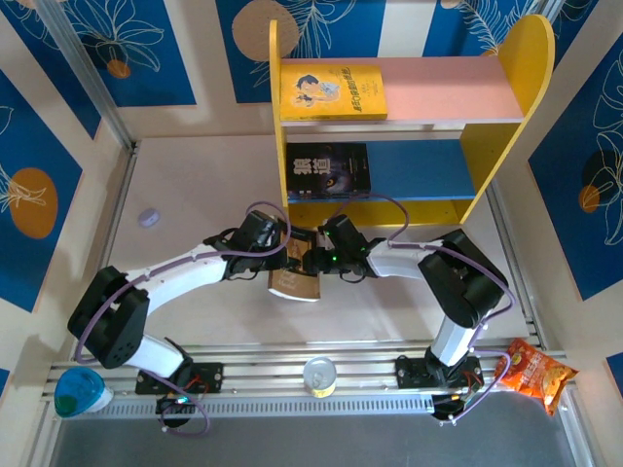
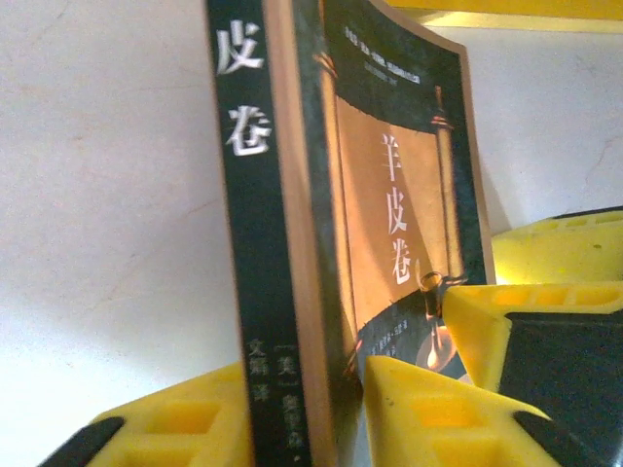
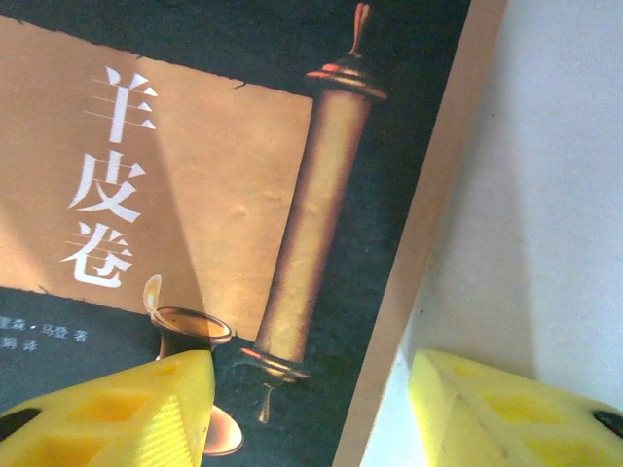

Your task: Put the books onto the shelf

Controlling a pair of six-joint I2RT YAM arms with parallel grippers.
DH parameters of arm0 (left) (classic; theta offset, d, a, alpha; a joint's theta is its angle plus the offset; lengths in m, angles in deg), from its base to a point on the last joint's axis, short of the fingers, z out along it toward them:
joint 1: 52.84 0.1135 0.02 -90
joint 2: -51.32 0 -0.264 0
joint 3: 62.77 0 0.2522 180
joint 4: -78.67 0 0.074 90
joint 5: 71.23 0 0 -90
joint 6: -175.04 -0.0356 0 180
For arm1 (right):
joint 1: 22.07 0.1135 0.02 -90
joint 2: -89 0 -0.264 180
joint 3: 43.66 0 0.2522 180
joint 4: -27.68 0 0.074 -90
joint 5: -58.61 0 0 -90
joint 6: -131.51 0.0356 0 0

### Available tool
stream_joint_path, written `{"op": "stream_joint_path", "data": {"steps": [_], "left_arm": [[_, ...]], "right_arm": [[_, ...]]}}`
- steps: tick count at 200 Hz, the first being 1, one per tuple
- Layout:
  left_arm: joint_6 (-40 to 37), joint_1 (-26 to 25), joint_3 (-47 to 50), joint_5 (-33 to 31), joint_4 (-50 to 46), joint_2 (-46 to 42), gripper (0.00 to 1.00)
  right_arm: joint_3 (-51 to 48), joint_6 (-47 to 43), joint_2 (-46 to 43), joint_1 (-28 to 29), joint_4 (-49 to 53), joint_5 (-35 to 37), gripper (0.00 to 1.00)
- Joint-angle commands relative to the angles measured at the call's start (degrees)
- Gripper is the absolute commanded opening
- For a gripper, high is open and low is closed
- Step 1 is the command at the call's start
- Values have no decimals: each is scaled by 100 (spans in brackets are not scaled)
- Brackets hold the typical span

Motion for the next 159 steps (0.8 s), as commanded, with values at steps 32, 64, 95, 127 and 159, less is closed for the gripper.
{"op": "stream_joint_path", "data": {"steps": [32, 64, 95, 127, 159], "left_arm": [[-199, 38, 128, 98, 380, -47, 10], [-340, 51, 261, 358, 717, -191, 0], [-671, 54, 298, 471, 661, -739, 0], [-875, 48, 454, 728, 748, -1616, 0], [-1013, 55, 232, 753, 382, -2491, 0]], "right_arm": [[-261, -13, -231, -139, 777, -37, 59], [-328, 14, -393, -224, 718, -158, 59], [-421, -7, -808, -342, 783, -175, 60], [-453, -69, -1491, -534, 962, -223, 61], [-367, -151, -2279, -810, 1229, -480, 63]]}}
